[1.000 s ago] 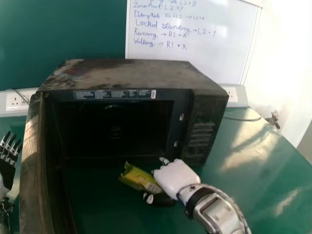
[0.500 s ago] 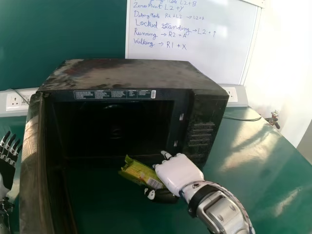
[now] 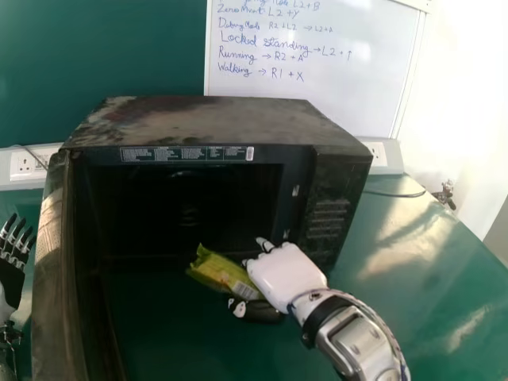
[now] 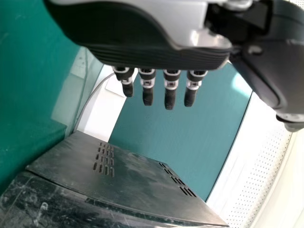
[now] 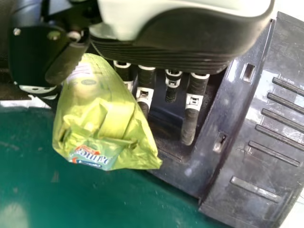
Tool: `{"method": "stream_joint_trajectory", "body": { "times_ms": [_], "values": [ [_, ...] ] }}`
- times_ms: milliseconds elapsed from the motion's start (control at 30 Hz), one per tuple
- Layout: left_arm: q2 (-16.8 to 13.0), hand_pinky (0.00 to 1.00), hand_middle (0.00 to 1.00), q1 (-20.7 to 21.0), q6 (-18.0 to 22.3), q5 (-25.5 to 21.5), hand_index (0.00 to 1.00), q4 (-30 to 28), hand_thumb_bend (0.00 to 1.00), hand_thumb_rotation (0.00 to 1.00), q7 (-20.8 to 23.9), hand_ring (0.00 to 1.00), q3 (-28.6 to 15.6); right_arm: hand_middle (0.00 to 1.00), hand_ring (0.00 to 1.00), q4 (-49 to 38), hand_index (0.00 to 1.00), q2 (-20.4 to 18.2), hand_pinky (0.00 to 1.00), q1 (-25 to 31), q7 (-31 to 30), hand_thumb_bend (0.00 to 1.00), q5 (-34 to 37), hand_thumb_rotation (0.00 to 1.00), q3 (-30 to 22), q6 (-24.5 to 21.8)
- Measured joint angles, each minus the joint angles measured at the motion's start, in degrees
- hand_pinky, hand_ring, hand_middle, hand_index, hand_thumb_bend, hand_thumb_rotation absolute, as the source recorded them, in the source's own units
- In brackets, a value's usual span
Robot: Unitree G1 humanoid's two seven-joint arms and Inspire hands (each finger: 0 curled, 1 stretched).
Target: Put biscuit inside oven
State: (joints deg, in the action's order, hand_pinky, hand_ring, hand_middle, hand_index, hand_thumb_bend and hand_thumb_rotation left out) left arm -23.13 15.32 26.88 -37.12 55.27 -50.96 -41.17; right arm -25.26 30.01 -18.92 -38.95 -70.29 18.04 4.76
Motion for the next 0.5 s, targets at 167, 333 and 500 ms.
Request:
{"method": "stream_joint_trajectory", "body": {
  "times_ms": [167, 333, 500],
  "values": [
    [0.0, 0.06, 0.58, 0.1, 0.0, 0.0, 0.72, 0.0, 0.90, 0.73, 0.0, 0.41, 0.0, 0.48, 0.56, 1.6, 0.51, -1.8, 0.53, -1.0, 1.6, 0.53, 0.3, 0.00, 0.0, -0.9],
    [0.0, 0.06, 0.58, 0.1, 0.0, 0.0, 0.72, 0.0, 0.91, 0.72, -0.1, 0.41, 0.0, 0.46, 0.52, 3.6, 0.54, -3.2, 0.50, -2.5, 3.4, 0.52, 1.2, 0.00, 0.0, -1.2],
    [0.0, 0.05, 0.57, 0.1, 0.0, 0.0, 0.70, 0.0, 0.93, 0.71, -0.1, 0.41, 0.0, 0.47, 0.54, 4.6, 0.53, -4.5, 0.52, -3.8, 3.6, 0.53, 1.8, 0.01, 0.1, -2.0]
  ]
}}
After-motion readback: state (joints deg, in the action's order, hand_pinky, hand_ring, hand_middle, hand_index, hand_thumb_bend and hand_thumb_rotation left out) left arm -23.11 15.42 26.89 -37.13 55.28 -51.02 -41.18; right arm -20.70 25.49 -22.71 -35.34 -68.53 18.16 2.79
